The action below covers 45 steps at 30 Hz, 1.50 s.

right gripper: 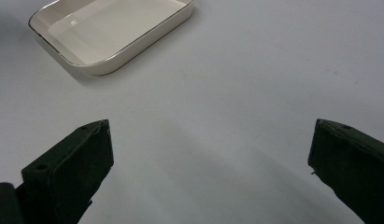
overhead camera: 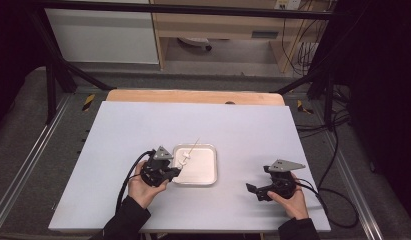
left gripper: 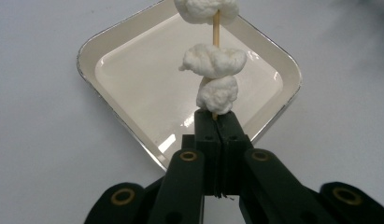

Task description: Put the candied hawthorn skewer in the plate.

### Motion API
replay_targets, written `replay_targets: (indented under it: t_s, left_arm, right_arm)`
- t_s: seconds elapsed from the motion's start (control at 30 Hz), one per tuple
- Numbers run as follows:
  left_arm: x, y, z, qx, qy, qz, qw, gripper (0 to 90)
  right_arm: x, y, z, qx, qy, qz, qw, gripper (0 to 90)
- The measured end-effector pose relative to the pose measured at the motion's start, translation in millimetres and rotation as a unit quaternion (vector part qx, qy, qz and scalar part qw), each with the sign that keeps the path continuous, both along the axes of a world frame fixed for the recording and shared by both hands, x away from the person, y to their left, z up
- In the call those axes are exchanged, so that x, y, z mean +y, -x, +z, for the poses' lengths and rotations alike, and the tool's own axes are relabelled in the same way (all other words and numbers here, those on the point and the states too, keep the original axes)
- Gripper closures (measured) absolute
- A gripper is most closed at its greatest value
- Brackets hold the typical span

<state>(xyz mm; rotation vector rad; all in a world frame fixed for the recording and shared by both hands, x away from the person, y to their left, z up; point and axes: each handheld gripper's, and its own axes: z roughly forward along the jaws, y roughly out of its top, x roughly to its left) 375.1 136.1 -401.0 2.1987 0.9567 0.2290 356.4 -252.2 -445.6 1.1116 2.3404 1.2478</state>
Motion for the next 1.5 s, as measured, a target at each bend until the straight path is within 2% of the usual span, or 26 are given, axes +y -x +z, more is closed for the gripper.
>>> replay_targets:
  t_s: [0.17,0.3,0.4,0.43,0.57,0.73,1.03,1.23,1.43,1.5]
  left_arm:
    - [-6.9,-7.6,-1.6,0.007,-0.008,0.002,0.9999,88.5]
    - [-13.3,-13.8,-2.2,0.013,-0.021,0.008,0.9997,88.5]
    - [-17.8,-19.7,-5.2,0.025,-0.028,0.014,0.9992,88.5]
    - [-19.9,-22.1,-6.6,0.030,-0.038,0.014,0.9987,88.5]
    - [-25.2,-26.1,-11.9,0.038,-0.054,0.018,0.9976,88.5]
    - [-31.3,-28.1,-19.3,0.057,-0.093,0.015,0.9939,88.4]
    - [-35.6,-28.7,-23.7,0.066,-0.110,0.009,0.9917,88.1]
    - [-35.8,-29.4,-23.4,0.070,-0.109,0.008,0.9915,86.8]
    - [-34.8,-29.5,-22.3,0.063,-0.113,0.009,0.9915,76.9]
    - [-32.5,-28.7,-20.0,0.054,-0.113,0.010,0.9921,71.9]
  right_arm:
    - [-4.9,2.5,-2.6,0.002,0.007,-0.001,1.0000,0.7]
    - [-7.5,3.5,-3.8,0.005,0.002,-0.007,1.0000,0.7]
    - [-8.6,4.0,-4.7,0.006,-0.001,-0.007,1.0000,0.7]
    - [-8.6,4.2,-5.0,0.007,-0.001,-0.006,1.0000,0.7]
    - [-9.5,3.5,-5.1,0.005,0.001,-0.006,1.0000,0.7]
    - [-9.1,4.3,-5.2,0.006,-0.001,-0.005,1.0000,0.7]
    - [-8.5,3.7,-6.1,0.006,0.002,-0.003,1.0000,0.7]
    - [-8.2,3.6,-6.3,0.008,0.000,-0.002,1.0000,0.8]
    - [-7.8,3.5,-6.5,0.008,-0.001,-0.002,1.0000,0.8]
    - [-7.9,3.6,-6.3,0.009,-0.003,-0.003,1.0000,0.8]
